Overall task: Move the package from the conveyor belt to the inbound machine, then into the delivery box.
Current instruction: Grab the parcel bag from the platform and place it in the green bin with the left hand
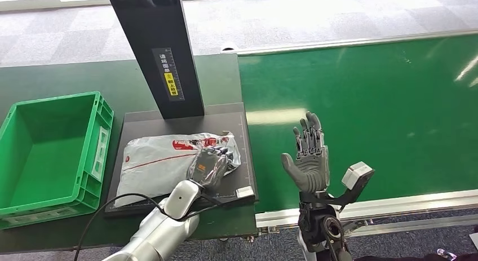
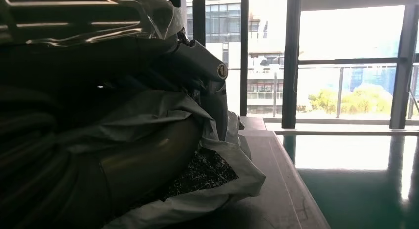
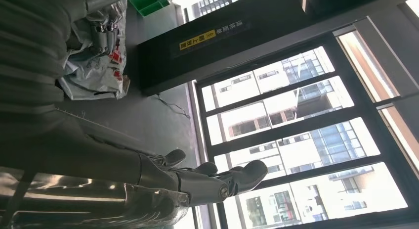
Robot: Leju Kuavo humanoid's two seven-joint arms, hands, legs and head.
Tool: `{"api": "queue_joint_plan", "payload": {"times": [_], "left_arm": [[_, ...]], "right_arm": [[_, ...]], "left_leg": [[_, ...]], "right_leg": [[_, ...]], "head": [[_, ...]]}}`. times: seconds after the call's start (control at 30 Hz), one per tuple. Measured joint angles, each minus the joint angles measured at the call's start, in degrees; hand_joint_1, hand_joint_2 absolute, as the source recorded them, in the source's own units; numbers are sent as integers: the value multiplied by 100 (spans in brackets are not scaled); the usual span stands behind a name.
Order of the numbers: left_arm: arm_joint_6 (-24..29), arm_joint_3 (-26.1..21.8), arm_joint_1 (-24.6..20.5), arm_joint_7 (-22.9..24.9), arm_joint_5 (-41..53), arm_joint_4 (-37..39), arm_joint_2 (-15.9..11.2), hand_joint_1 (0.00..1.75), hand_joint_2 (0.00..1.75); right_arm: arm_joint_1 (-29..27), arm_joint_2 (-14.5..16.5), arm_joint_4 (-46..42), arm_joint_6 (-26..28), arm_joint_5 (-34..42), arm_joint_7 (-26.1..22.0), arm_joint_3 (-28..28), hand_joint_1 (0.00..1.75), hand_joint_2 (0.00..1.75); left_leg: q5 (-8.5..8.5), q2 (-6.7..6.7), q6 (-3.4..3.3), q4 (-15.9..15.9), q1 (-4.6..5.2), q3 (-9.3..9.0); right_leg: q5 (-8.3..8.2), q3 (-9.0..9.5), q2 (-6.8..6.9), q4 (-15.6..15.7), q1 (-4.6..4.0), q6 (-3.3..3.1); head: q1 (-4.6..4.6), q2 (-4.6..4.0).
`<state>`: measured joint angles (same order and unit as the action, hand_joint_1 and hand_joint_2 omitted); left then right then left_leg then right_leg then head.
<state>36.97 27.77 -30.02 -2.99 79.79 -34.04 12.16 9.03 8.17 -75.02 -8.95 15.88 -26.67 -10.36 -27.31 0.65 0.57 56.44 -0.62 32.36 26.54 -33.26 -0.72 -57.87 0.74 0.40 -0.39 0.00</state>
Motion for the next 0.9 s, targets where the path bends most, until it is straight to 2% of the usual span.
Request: {"api": "queue_joint_plan", "payload": {"times": [0.1, 0.2, 0.33, 0.47, 0.63, 0.77, 0.9], "left_arm": [[162, -168, -4, -36, -80, -207, -68, 175, 175], [235, -347, 120, -271, -321, -806, -156, 175, 175], [136, -590, 367, -586, -751, -2056, -307, 175, 175], [128, -665, 685, -1066, -1607, -3513, -477, 175, 175], [87, -771, 916, -1302, -2385, -5036, -745, 175, 175], [-24, -1122, 781, -1325, -2793, -5379, -953, 175, 175], [-347, -1708, 215, -1345, -3371, -4941, -1165, 175, 175]], "right_arm": [[-30, -16, -26, 25, 7, -8, 32, 0, 175], [-94, -34, -50, 94, 7, -54, 64, 0, 175], [-218, -69, -134, 174, 8, -103, 98, 0, 175], [-350, -92, -237, 203, 69, -119, 156, 0, 175], [-501, -105, -366, 199, 95, -144, 222, 0, 175], [-513, -107, -395, 168, 94, -146, 230, 0, 175], [-500, -106, -395, 130, 92, -146, 229, 0, 175]], "left_leg": [[0, 0, 0, 0, 0, 1], [0, 0, 0, 0, 0, 1], [-1, 0, 0, 0, 0, 3], [-1, 0, 0, 0, 0, 5], [-2, 0, 1, -1, 0, 6], [3, 0, 1, -1, 0, 3], [14, 1, 1, -1, -1, 2]], "right_leg": [[0, 1, 0, 0, 0, 0], [0, 0, 0, 0, 0, 0], [0, -1, 0, 0, 0, 0], [1, -3, 0, 0, 0, 0], [2, -3, 1, 0, 0, 0], [1, 0, 1, 0, 0, -1], [-3, 2, 2, -1, -1, -4]], "head": [[1, 0], [1, 0], [1, 0], [0, 0], [1, 0], [1, 0], [1, 0]]}}
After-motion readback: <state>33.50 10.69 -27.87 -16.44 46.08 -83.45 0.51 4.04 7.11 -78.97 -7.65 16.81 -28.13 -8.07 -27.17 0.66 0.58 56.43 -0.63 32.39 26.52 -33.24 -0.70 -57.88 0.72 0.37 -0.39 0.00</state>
